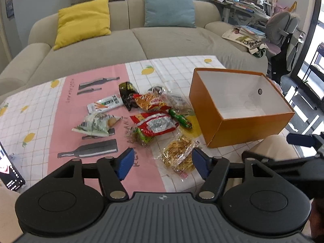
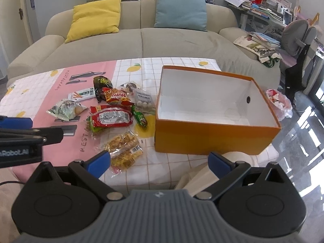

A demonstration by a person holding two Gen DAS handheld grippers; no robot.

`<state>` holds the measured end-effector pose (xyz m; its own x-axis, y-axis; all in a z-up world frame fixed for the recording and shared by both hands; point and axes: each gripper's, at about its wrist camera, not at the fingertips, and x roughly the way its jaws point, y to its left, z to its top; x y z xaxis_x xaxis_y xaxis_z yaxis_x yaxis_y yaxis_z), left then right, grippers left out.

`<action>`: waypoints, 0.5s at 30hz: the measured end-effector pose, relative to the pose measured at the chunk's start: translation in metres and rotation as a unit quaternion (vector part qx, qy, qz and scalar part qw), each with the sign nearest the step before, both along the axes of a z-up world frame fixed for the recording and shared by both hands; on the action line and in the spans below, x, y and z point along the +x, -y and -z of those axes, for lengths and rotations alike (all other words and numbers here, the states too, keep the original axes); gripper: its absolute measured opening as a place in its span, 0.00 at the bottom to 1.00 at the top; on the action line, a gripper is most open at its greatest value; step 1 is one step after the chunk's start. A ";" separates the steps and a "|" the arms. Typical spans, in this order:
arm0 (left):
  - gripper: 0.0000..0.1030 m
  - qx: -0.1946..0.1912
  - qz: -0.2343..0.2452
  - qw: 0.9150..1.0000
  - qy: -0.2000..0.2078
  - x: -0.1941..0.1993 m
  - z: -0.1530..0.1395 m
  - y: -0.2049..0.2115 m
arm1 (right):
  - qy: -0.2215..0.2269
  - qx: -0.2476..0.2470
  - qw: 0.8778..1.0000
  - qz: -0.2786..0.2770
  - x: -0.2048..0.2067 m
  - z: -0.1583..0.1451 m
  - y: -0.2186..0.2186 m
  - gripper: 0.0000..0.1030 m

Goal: Organize snacks
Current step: 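Reach the right gripper to the yellow cracker bag and grasp it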

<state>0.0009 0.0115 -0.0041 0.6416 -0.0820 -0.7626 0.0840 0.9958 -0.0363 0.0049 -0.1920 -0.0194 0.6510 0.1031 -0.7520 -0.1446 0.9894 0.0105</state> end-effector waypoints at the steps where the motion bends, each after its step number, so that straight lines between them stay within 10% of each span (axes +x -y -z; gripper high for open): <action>1: 0.62 -0.003 0.004 1.000 -0.006 0.002 0.002 -0.003 | 0.000 0.004 1.000 -0.001 0.004 0.001 0.001 0.97; 6: 0.33 -0.032 0.009 0.999 -0.039 0.016 0.015 -0.016 | -0.019 0.029 0.999 -0.004 0.027 0.010 0.003 0.81; 15: 0.56 -0.016 0.017 0.997 -0.069 0.048 0.042 -0.035 | -0.151 0.096 0.984 0.012 0.073 0.059 -0.019 0.83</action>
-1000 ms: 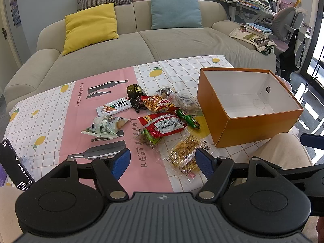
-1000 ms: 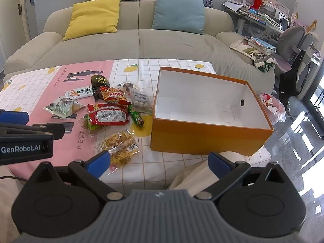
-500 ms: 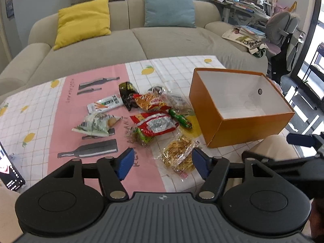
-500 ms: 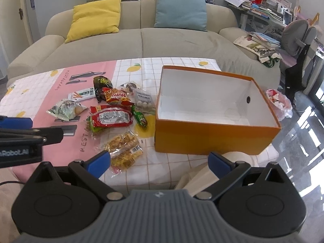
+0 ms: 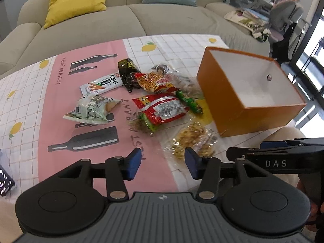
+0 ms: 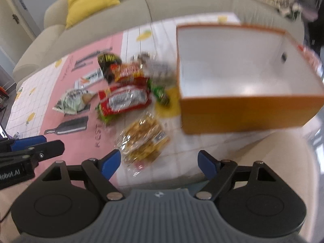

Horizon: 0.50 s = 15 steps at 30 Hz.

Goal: Organize snacks
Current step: 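Reach the right gripper to the yellow cracker bag and grasp it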

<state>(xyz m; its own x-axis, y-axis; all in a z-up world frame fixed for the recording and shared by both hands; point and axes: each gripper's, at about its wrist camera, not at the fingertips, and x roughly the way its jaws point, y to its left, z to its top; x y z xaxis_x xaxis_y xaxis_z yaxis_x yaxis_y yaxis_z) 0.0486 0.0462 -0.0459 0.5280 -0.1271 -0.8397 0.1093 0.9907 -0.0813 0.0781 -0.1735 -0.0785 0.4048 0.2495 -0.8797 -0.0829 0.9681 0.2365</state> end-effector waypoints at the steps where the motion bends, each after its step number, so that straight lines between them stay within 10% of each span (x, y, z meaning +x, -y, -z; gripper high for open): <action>1: 0.57 0.003 -0.003 1.000 -0.005 0.003 0.004 -0.003 | -0.011 0.000 1.000 0.004 0.004 0.005 -0.004 0.85; 15: 0.57 -0.001 -0.048 0.997 -0.064 0.033 0.048 -0.043 | -0.101 0.013 0.993 0.054 0.041 0.065 -0.045 0.94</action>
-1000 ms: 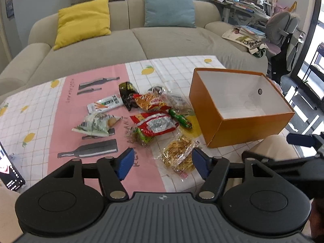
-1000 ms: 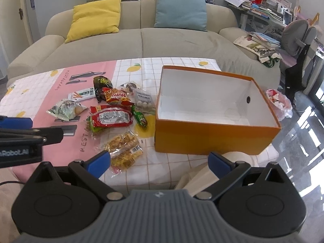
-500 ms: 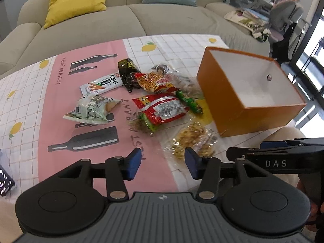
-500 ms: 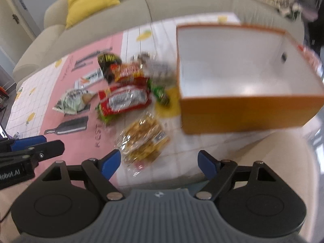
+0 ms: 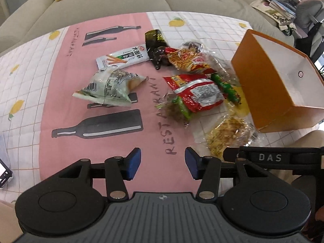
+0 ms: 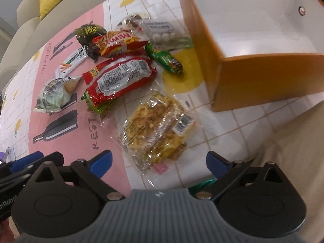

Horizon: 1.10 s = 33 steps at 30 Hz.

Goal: Organize snacks
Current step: 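Reach the right gripper to the yellow cracker bag and grasp it, then carry the yellow cracker bag into the orange box and release it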

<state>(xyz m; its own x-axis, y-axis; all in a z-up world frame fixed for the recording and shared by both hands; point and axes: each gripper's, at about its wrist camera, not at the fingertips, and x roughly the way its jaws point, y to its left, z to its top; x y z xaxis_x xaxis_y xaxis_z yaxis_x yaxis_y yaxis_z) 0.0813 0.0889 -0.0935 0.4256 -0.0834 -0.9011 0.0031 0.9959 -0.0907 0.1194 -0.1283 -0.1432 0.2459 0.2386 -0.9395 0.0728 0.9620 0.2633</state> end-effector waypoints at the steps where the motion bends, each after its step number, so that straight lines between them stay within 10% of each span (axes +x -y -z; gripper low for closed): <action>1: 0.57 -0.002 0.000 1.000 -0.002 0.001 0.002 -0.002 | -0.004 0.001 1.000 0.002 0.003 0.004 -0.002 0.94; 25: 0.69 0.002 0.047 0.999 0.021 0.028 0.016 0.006 | 0.049 -0.049 0.997 -0.024 0.032 0.029 -0.028 0.71; 33: 0.75 0.050 0.142 0.986 0.066 0.034 0.000 0.025 | 0.093 -0.053 0.992 -0.071 0.010 0.001 -0.028 0.57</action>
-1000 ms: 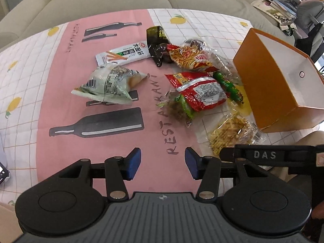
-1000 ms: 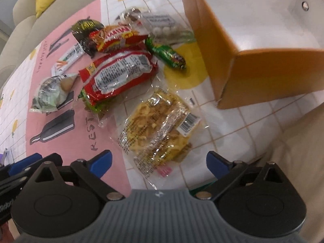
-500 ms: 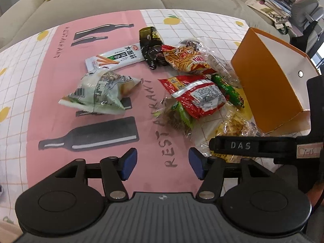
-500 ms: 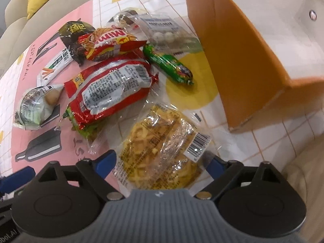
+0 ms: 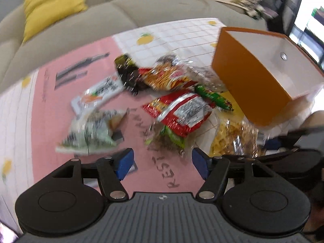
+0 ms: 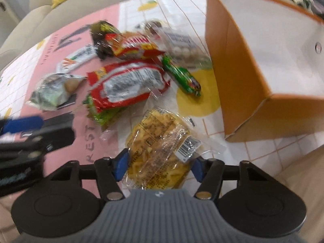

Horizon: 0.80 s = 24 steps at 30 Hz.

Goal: Organize snacks
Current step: 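Carry the yellow cracker bag into the orange box and release it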

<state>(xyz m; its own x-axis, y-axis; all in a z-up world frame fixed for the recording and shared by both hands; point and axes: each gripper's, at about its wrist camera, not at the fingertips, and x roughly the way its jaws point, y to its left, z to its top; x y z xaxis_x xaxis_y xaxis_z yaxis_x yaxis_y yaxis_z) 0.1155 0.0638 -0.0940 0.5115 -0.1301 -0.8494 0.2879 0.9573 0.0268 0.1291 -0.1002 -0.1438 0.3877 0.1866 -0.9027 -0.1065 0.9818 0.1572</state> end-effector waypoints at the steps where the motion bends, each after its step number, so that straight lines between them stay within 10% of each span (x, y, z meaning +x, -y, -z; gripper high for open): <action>1: 0.75 0.007 0.012 1.000 0.006 0.000 -0.002 0.002 | 0.008 -0.002 1.000 -0.005 -0.002 -0.005 0.001 0.56; 12: 0.75 0.088 0.171 0.981 0.037 0.008 -0.022 0.041 | 0.074 -0.010 0.996 -0.050 -0.019 -0.079 0.030 0.54; 24: 0.77 0.174 0.282 0.944 0.008 0.049 0.024 0.100 | 0.087 0.003 0.996 -0.029 0.033 -0.141 0.117 0.54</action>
